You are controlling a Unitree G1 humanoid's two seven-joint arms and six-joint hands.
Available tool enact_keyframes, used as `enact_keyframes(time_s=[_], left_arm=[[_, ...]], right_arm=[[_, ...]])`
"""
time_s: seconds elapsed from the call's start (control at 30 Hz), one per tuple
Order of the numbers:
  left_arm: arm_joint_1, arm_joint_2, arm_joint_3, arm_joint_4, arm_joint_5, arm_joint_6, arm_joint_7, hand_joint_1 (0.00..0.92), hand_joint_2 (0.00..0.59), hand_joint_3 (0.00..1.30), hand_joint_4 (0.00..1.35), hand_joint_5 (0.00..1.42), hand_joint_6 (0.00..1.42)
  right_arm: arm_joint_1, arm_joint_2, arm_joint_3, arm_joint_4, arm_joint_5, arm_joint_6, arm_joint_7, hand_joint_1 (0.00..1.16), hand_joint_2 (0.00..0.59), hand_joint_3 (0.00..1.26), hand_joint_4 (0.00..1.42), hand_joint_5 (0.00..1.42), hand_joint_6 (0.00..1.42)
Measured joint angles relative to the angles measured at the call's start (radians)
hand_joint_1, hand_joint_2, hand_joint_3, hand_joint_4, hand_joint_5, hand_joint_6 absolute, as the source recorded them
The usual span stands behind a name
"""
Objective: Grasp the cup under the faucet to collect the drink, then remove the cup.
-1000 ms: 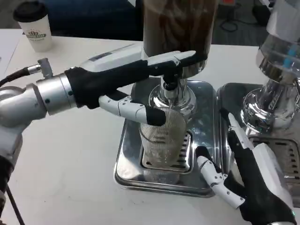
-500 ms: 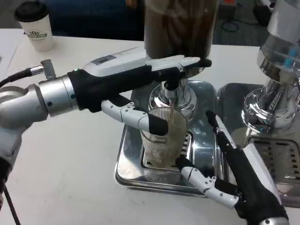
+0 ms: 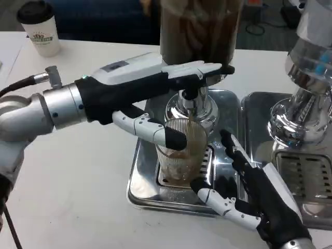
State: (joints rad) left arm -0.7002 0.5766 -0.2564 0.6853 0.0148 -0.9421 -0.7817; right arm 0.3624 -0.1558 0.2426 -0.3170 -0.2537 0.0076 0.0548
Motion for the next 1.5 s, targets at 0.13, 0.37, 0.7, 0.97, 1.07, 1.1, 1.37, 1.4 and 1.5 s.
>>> enact_keyframes(time_s=[0.13,0.37,0.7,0.97,1.07,1.1,1.37,1.4,1.5], left_arm=[[0.000,0.000,0.000,0.000,0.000,0.000,0.000,0.000,0.002,0.04,0.00,0.00,0.00],[0.001,0.002,-0.001,-0.001,0.000,-0.001,0.001,0.000,0.004,0.04,0.00,0.00,0.00],[0.005,0.003,-0.001,-0.006,0.000,-0.001,0.004,0.000,0.004,0.04,0.00,0.00,0.00],[0.019,0.004,-0.001,-0.017,0.000,-0.001,0.006,0.000,0.004,0.04,0.00,0.00,0.00],[0.020,0.004,-0.001,-0.019,0.000,0.000,0.005,0.000,0.004,0.04,0.00,0.00,0.00],[0.020,0.004,-0.001,-0.019,0.000,0.000,0.006,0.000,0.004,0.04,0.00,0.00,0.00],[0.024,0.004,0.000,-0.026,0.000,0.003,0.006,0.000,0.004,0.04,0.00,0.00,0.00],[0.025,0.005,0.000,-0.027,0.000,0.004,0.006,0.000,0.004,0.04,0.00,0.00,0.00],[0.026,0.005,0.000,-0.029,-0.001,0.005,0.006,0.000,0.004,0.04,0.00,0.00,0.00]], right_arm=[[-0.006,0.002,-0.001,0.012,0.004,-0.014,0.000,0.61,0.216,0.00,0.00,0.00,0.00],[-0.024,0.012,-0.001,0.038,0.004,-0.024,-0.002,0.61,0.216,0.00,0.00,0.00,0.00],[-0.066,0.030,-0.004,0.074,-0.006,-0.026,-0.014,0.61,0.215,0.00,0.00,0.00,0.00],[-0.093,0.035,-0.009,0.101,-0.006,-0.026,-0.023,0.62,0.221,0.00,0.00,0.00,0.00],[-0.109,0.038,-0.012,0.118,-0.005,-0.026,-0.024,0.62,0.224,0.00,0.00,0.00,0.00],[-0.114,0.039,-0.013,0.121,-0.005,-0.026,-0.024,0.61,0.225,0.00,0.00,0.00,0.00],[-0.141,0.049,-0.021,0.159,-0.002,-0.026,-0.024,0.61,0.226,0.00,0.00,0.00,0.00],[-0.145,0.050,-0.021,0.162,-0.002,-0.026,-0.024,0.61,0.226,0.00,0.00,0.00,0.00],[-0.165,0.057,-0.022,0.174,-0.001,-0.026,-0.024,0.61,0.225,0.00,0.00,0.00,0.00]])
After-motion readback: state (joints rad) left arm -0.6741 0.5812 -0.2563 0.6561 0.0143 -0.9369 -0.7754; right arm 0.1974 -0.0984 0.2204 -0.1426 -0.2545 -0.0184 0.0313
